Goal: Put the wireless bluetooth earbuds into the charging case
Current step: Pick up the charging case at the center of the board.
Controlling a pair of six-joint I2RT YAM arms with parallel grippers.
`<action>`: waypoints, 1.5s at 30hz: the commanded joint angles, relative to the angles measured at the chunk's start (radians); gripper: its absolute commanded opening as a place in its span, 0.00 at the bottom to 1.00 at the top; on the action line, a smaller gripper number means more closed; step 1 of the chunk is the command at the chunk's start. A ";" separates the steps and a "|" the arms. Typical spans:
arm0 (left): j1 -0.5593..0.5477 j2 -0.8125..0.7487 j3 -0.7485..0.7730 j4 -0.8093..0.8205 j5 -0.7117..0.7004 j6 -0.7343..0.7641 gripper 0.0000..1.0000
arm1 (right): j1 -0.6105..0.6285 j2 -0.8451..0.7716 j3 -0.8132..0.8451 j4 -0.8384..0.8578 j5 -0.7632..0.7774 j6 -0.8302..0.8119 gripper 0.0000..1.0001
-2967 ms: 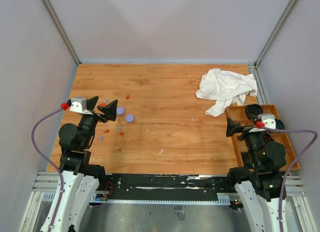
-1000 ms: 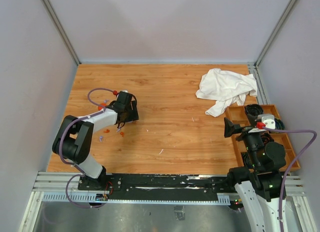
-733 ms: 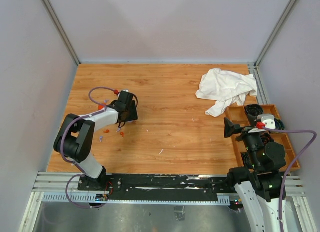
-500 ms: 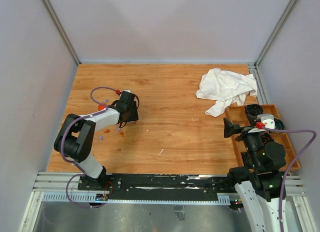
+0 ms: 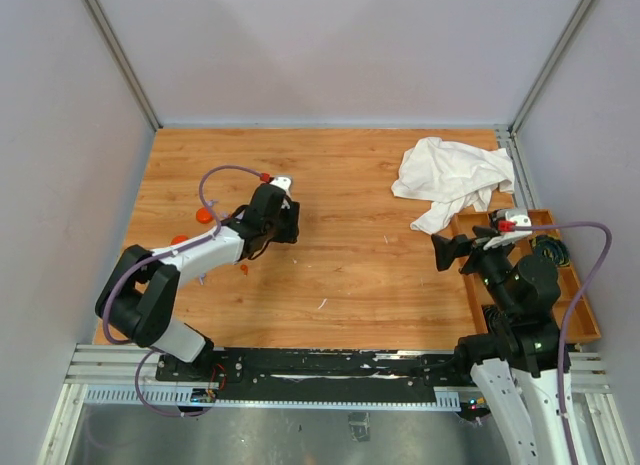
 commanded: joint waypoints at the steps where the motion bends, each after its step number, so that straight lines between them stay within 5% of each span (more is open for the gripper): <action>1: -0.048 -0.081 -0.003 0.108 0.062 0.125 0.49 | 0.019 0.085 0.061 -0.018 -0.071 0.046 0.99; 7: -0.125 -0.181 -0.058 0.212 0.110 0.287 0.50 | 0.020 0.226 0.081 0.000 -0.163 0.114 0.99; 24: -0.337 -0.274 -0.092 0.341 0.185 0.876 0.50 | 0.077 0.474 -0.057 0.446 -0.511 0.223 0.99; 33: -0.471 -0.292 -0.086 0.302 0.114 1.147 0.51 | 0.201 0.636 0.047 0.422 -0.573 0.168 0.99; 45: -0.543 -0.286 -0.016 0.212 0.079 1.234 0.50 | 0.300 0.784 0.198 0.262 -0.632 0.079 0.83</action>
